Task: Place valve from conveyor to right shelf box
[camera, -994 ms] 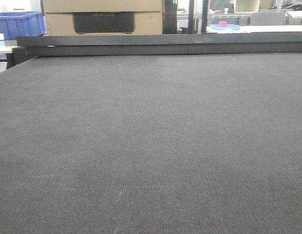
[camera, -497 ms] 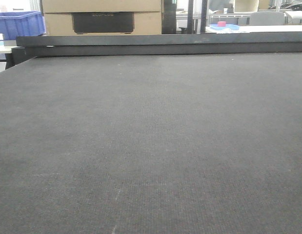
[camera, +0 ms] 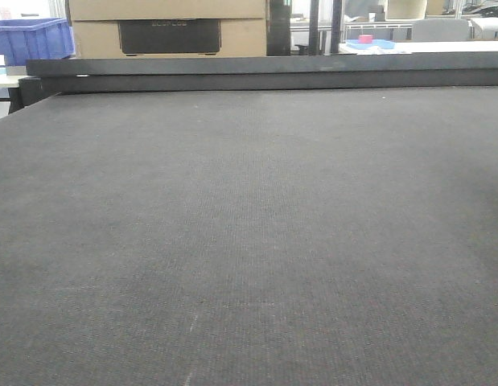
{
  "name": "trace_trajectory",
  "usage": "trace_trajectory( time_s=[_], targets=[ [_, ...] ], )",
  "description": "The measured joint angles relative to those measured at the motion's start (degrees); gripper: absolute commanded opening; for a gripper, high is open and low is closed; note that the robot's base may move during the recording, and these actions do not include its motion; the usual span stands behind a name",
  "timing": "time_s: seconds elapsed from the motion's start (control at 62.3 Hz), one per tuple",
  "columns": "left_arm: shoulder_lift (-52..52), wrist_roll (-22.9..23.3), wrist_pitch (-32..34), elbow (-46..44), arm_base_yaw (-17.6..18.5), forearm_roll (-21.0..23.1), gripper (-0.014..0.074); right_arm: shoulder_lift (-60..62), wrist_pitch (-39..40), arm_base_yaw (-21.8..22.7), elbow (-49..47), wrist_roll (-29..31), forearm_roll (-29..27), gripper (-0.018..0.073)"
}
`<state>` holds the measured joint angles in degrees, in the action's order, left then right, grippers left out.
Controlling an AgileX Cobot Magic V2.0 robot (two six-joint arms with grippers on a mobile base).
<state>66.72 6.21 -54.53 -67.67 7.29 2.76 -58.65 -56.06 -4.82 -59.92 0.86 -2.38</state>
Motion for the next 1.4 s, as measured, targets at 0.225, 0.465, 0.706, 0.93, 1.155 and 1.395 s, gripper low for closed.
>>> trace_trajectory(
  time_s=[0.225, 0.465, 0.706, 0.93, 1.155, 1.395],
  targets=[
    [0.4, 0.0, -0.2, 0.0, 0.0, 0.0, -0.0111, -3.3, -1.0, 0.0, -0.4, 0.0, -0.1, -0.0169],
    [0.4, 0.0, -0.4, -0.1, 0.0, 0.0, -0.0111, -4.2, -1.2, 0.0, -0.4, 0.0, -0.9, -0.0127],
    [0.4, 0.0, -0.4, -0.2, 0.0, 0.0, -0.0111, -10.6, -2.8, 0.0, -0.6, 0.0, -1.1, 0.0274],
    [0.4, 0.0, -0.4, -0.2, 0.0, 0.0, -0.0111, -15.9, -3.4, 0.0, -0.6, 0.0, -1.1, 0.0468],
    [0.4, 0.0, -0.4, -0.2, 0.0, 0.0, -0.0111, -20.2, -7.4, 0.0, -0.8, 0.0, 2.4, 0.0468],
    [0.4, 0.0, -0.5, -0.2, 0.0, 0.1, -0.0111, -25.3, -8.7, 0.0, -0.8, 0.0, 3.1, 0.0468]
  ],
)
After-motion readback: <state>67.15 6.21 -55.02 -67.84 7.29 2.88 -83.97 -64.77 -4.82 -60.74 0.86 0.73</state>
